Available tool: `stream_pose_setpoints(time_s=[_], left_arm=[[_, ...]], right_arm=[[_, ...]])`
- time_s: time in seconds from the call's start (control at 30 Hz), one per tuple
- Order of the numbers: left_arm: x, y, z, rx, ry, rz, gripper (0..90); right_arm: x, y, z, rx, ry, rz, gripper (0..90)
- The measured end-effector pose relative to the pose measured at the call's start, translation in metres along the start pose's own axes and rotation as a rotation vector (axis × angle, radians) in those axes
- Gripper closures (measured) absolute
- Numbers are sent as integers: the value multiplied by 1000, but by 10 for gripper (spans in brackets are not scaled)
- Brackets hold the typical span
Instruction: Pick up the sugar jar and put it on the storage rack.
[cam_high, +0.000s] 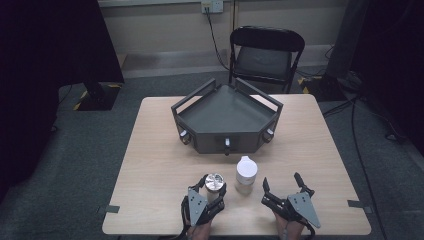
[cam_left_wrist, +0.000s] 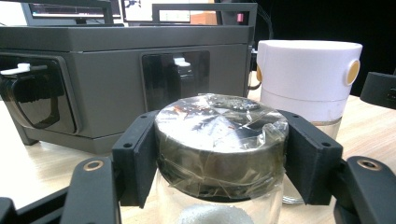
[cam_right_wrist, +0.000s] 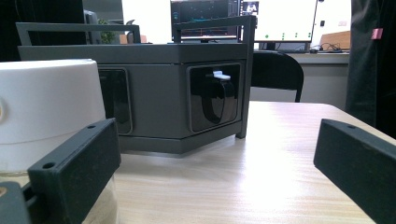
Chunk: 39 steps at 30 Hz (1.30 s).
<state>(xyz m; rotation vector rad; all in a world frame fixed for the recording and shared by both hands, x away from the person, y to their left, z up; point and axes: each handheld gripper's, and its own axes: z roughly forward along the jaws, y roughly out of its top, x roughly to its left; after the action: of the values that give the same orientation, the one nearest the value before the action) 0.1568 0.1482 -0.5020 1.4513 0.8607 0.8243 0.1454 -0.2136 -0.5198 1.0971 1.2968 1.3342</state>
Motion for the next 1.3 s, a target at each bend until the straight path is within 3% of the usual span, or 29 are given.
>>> stream_pose_setpoints(time_s=[0.77,1.3], left_arm=[[1,8,-3,-1,18,-5,351],[17,23,-1,-18,-36,6,352]], right_arm=[[0,0,0,0,-3,1,0],[0,0,0,0,-2,2,0]])
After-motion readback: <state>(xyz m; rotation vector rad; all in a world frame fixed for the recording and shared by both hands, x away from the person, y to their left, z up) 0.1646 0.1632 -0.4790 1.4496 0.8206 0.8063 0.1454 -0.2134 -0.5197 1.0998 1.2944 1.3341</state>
